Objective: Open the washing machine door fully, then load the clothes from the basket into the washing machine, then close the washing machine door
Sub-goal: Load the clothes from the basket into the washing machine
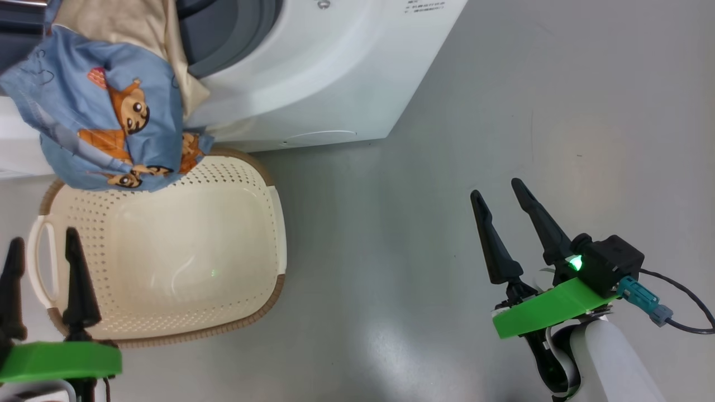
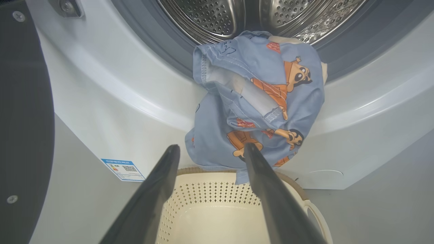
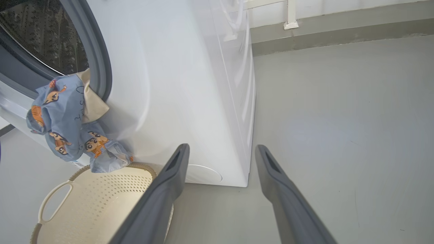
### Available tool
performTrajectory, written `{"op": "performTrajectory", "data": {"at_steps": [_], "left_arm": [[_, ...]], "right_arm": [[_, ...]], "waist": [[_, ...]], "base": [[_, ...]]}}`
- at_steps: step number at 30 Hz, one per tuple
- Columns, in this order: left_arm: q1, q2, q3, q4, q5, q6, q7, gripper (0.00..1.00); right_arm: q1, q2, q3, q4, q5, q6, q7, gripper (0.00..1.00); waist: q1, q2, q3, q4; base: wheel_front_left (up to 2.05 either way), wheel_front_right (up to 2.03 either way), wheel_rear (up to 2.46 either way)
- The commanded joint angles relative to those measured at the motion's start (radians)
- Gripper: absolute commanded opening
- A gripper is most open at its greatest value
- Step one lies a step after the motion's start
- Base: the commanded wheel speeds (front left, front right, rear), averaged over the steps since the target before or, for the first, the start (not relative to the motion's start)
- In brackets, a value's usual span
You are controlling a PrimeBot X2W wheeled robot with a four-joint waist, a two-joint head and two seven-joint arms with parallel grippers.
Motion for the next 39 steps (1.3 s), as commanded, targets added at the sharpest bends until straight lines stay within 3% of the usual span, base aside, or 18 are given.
{"op": "performTrajectory", "data": {"at_steps": [1, 21, 39], "left_arm": [[0.021, 0.014, 0.045, -0.026, 0.012, -0.004, -0.006, 1.0], [0.033, -0.047, 0.069, 0.013, 0.039, -0.052, -0.006, 1.0], [-0.145, -0.062, 0.004, 0.195, 0.035, -0.115, 0.0, 1.0]], "right_arm": [[0.031, 0.006, 0.023, -0.02, -0.019, 0.001, -0.005, 1.0], [0.038, 0.006, 0.029, -0.018, -0.023, 0.001, -0.005, 1.0], [0.021, 0.006, 0.041, -0.023, -0.021, 0.001, -0.005, 1.0]], "waist": [[0.0, -0.0001, -0.002, 0.001], [0.0, -0.0001, -0.015, -0.003], [0.0, -0.0001, 0.026, -0.027]], "base": [[0.0, 0.0, 0.0], [0.0, 0.0, 0.0], [0.0, 0.0, 0.0]]}}
